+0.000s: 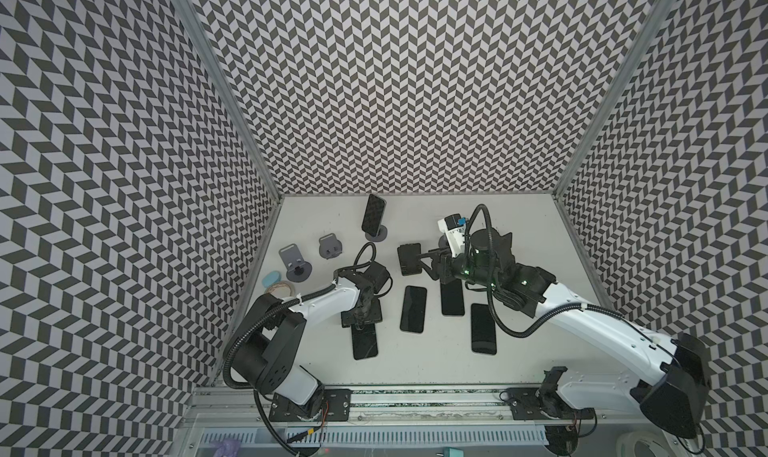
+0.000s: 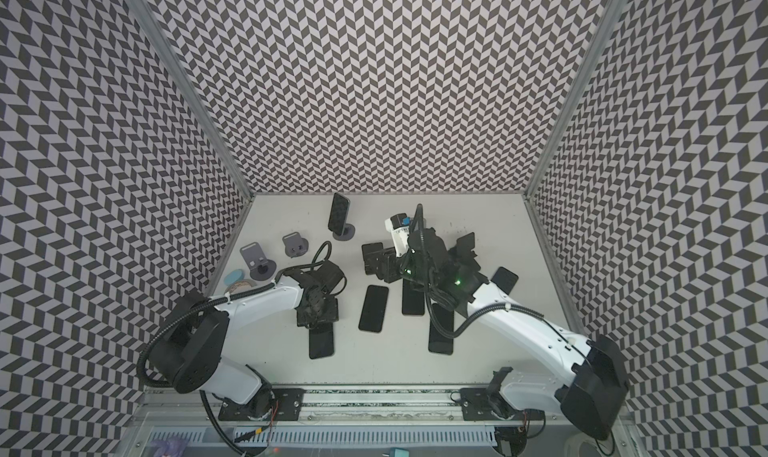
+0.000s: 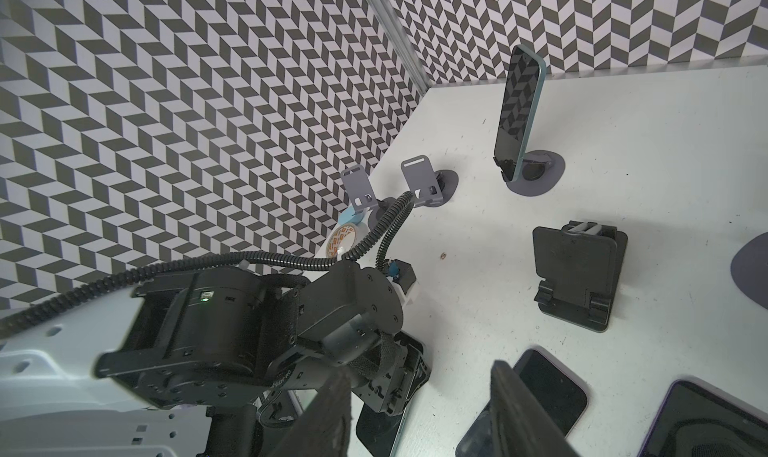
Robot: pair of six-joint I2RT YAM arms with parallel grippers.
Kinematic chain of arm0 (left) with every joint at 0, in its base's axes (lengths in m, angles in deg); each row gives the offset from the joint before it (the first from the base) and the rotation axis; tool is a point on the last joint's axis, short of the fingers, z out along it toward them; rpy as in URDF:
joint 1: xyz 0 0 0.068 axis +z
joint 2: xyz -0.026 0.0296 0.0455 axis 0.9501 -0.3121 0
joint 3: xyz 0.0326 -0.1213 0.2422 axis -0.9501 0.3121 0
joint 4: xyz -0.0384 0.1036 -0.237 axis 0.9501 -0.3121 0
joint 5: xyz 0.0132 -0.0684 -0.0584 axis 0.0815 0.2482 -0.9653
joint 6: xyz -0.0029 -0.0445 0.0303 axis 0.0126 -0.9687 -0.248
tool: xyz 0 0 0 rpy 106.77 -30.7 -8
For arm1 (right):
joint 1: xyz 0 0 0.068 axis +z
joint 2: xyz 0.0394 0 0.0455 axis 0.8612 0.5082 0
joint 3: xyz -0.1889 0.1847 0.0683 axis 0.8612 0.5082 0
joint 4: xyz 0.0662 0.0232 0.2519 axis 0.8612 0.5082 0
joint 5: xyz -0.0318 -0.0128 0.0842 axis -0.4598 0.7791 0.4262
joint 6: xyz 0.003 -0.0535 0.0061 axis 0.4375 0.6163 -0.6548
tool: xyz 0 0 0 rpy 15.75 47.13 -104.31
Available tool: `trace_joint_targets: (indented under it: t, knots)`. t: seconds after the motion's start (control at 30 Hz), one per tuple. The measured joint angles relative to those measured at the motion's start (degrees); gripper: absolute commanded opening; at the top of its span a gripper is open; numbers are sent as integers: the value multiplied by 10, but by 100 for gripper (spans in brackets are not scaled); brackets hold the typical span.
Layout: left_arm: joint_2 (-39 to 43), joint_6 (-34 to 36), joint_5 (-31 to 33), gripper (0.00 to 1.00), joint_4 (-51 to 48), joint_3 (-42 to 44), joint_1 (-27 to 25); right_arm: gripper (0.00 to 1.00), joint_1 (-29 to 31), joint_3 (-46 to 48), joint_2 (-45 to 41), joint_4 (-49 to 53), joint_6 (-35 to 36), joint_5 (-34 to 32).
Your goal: Remove the phone from the phone stand
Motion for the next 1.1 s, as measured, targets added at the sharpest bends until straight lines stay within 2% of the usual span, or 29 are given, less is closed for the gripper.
trace_joint_targets:
  t: [0.17, 0.57, 0.83, 1.1]
  knots:
    - [6, 1, 0, 71, 7, 7, 0, 53, 0, 0, 0, 0, 0, 0]
    - [8, 6, 0, 72, 10, 9, 0, 53, 0, 1, 0, 0, 0, 1]
    - [9, 8, 2, 78, 14, 11, 0, 53, 0, 2, 0, 0, 0, 0]
    - [9, 8, 2, 78, 14, 11, 0, 53, -1, 9, -4, 0, 5, 0]
